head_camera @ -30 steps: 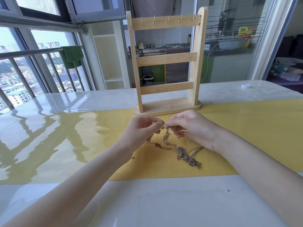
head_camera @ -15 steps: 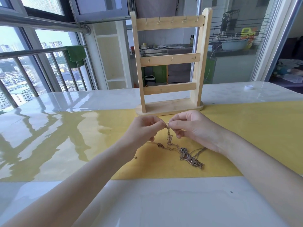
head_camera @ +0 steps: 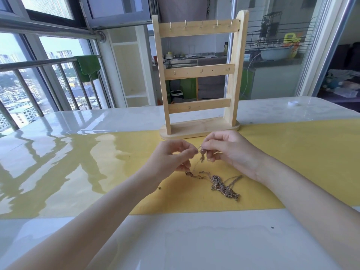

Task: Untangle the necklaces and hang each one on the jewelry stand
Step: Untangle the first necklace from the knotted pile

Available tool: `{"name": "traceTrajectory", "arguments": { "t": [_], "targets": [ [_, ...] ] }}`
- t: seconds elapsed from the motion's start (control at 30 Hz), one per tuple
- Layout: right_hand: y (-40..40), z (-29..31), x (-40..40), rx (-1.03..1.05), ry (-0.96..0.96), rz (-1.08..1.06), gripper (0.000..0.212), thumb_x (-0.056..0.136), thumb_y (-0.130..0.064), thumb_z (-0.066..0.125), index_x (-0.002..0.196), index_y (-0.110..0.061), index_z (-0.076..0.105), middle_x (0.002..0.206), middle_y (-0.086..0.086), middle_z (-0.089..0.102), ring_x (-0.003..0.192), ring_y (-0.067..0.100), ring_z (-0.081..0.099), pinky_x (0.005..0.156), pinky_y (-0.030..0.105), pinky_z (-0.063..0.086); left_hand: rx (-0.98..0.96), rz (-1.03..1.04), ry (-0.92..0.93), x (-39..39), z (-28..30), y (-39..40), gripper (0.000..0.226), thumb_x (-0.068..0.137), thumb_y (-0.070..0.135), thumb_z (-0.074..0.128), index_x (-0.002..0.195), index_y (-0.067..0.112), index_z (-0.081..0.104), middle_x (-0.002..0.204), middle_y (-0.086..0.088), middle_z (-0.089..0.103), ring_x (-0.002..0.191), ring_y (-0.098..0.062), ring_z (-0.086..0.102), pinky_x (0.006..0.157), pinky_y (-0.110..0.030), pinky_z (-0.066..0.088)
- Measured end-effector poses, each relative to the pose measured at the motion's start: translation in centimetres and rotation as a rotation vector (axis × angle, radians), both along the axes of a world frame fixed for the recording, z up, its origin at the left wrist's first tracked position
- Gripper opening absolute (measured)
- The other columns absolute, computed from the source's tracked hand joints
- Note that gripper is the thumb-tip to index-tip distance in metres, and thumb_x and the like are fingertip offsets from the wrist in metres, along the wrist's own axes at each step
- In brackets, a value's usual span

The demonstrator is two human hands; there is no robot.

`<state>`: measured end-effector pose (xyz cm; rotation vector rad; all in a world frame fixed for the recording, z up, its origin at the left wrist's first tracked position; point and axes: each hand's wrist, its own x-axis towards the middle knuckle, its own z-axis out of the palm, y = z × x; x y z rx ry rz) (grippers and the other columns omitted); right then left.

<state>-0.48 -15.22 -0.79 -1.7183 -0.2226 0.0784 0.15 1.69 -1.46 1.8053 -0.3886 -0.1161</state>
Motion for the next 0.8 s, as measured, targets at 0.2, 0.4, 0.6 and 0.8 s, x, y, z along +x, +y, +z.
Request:
{"name": "traceTrajectory", "arguments": {
  "t": [0.2, 0.4, 0.6, 0.8],
  "targets": [
    [0.25, -0.3, -0.02, 0.04, -0.015, -0.032, 0.012, 0.087, 0.001, 0.059, 0.076, -0.004, 0.061, 0.072, 0.01, 0.064, 0.061, 0.013, 0.056, 0.058, 0.022, 0.047, 0.03, -0.008, 0.032, -0.07, -0.16, 0.11, 0.01, 0.087, 0.007, 0.066, 0.078, 0.011, 0.066, 0.078, 0.001, 0.054, 0.059, -0.006, 0.055, 0.062, -0.014, 0.05],
    [0.05, -0.08, -0.12, 0.103, 0.001, 0.012, 0.011, 0.085, 0.004, 0.061, 0.079, -0.005, 0.061, 0.066, 0.006, 0.062, 0.056, 0.012, 0.053, 0.057, 0.02, 0.045, -0.167, -0.009, 0.234, 0.03, 0.38, 0.44, 0.016, 0.094, 0.017, 0.056, 0.082, 0.009, 0.064, 0.076, 0.001, 0.063, 0.066, -0.008, 0.061, 0.063, -0.02, 0.053],
    [0.13, 0.11, -0.11, 0.216, 0.053, -0.017, 0.014, 0.085, 0.003, 0.06, 0.075, -0.006, 0.059, 0.076, 0.009, 0.061, 0.065, 0.012, 0.054, 0.06, 0.023, 0.045, -0.072, -0.029, 0.203, -0.28, 0.6, 0.02, 0.031, 0.098, 0.017, 0.046, 0.07, 0.01, 0.059, 0.066, 0.002, 0.06, 0.057, -0.009, 0.053, 0.064, -0.023, 0.048],
    [0.3, 0.12, -0.16, 0.205, 0.045, 0.002, 0.015, 0.085, 0.004, 0.06, 0.075, -0.007, 0.058, 0.065, 0.003, 0.061, 0.06, 0.013, 0.051, 0.06, 0.024, 0.044, -0.053, -0.028, 0.23, -0.26, 0.26, 0.05, 0.032, 0.098, 0.02, 0.048, 0.068, 0.012, 0.053, 0.063, 0.001, 0.055, 0.053, -0.01, 0.05, 0.057, -0.02, 0.048]
  ]
}}
